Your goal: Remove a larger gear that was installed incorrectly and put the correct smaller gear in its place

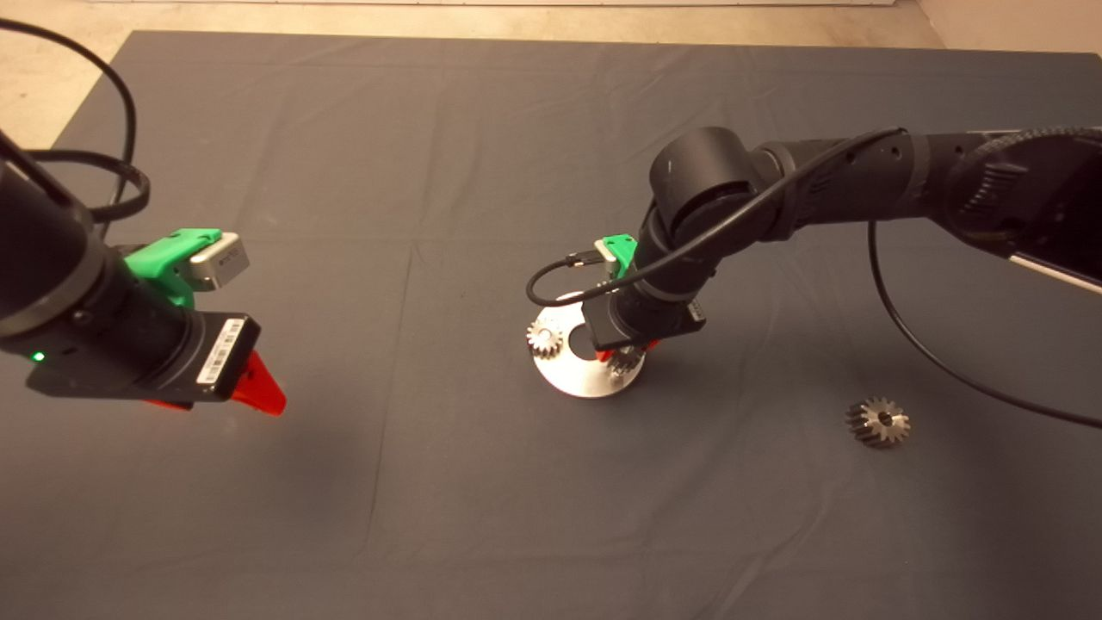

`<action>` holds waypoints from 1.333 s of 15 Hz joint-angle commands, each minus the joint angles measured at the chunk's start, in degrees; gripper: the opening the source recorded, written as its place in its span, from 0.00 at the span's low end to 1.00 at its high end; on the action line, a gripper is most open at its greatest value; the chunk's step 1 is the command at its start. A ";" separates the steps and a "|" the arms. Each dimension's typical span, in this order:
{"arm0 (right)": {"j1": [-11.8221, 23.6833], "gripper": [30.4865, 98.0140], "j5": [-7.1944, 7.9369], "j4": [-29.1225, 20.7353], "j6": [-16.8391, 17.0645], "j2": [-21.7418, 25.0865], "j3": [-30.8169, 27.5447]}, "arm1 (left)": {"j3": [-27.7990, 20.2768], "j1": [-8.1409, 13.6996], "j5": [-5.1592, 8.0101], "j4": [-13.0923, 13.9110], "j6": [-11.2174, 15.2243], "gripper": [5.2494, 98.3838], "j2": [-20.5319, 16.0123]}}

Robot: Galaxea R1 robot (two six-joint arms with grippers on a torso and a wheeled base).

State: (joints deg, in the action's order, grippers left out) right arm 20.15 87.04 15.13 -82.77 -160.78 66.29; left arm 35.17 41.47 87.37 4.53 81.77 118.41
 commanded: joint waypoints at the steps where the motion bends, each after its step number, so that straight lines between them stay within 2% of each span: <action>1: 1.39 0.13 -0.03 1.39 -0.07 -0.90 0.14 | 0.01 0.89 7.63 -0.01 -0.21 0.63 -0.23; 6: 0.24 0.13 -0.03 1.31 -0.37 -0.55 -0.62 | 0.06 0.89 7.63 -0.05 -0.21 0.63 -0.23; 12: 0.51 0.13 0.06 1.22 -1.32 0.94 -5.03 | -0.03 0.89 7.63 0.03 -0.21 0.63 -0.23; 20: 0.42 0.13 0.06 1.22 -0.86 2.48 -4.22 | -0.03 0.89 7.63 -0.05 -0.39 0.63 -0.32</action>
State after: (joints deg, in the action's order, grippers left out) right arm 18.96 87.35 15.18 -83.85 -158.11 61.73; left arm 35.24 41.47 87.37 4.53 81.75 118.25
